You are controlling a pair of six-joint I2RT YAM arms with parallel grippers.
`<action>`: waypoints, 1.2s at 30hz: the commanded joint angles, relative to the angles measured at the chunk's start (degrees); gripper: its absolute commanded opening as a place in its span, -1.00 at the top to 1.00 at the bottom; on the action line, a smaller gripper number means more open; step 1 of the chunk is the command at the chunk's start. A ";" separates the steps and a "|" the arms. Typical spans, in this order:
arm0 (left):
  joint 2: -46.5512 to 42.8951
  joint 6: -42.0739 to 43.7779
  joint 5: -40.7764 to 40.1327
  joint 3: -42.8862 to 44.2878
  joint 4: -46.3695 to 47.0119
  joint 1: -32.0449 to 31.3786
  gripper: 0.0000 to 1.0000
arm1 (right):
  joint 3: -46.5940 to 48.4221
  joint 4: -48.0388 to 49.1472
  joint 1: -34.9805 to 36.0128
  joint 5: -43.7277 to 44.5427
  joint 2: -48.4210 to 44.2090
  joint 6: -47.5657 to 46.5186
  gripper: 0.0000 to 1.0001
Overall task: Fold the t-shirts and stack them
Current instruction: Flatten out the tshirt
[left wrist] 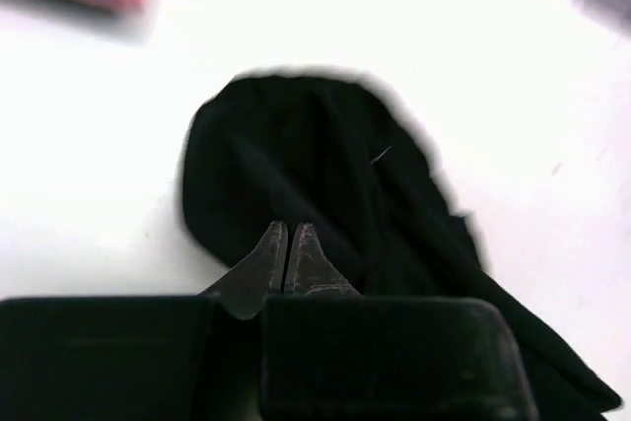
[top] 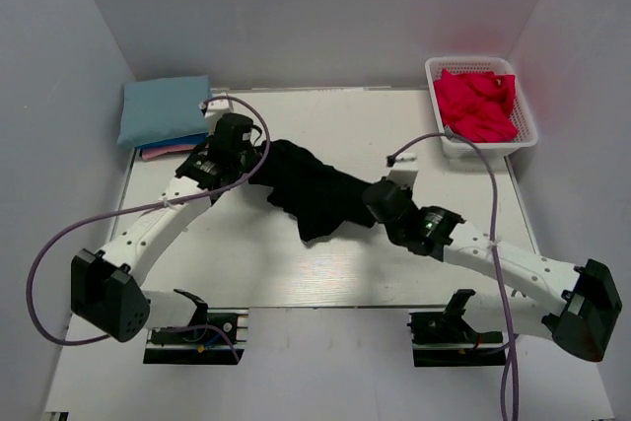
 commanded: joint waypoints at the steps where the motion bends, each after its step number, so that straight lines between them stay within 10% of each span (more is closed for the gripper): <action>1: -4.04 -0.01 -9.30 7.55 -3.04 -0.05 1.00 | 6.00 1.06 -4.07 9.97 -1.63 -2.19 1.00; 8: -6.16 7.01 -24.67 20.92 -5.51 1.27 1.00 | 18.12 9.12 -13.82 15.68 -4.79 -16.76 1.00; 22: -20.13 23.71 -29.25 37.00 3.28 0.66 1.00 | 38.43 20.55 -15.86 18.93 -13.14 -47.44 1.00; 36: -19.52 25.66 -12.84 60.92 -3.93 1.18 1.00 | 63.31 13.61 -15.42 10.42 -9.99 -53.94 1.00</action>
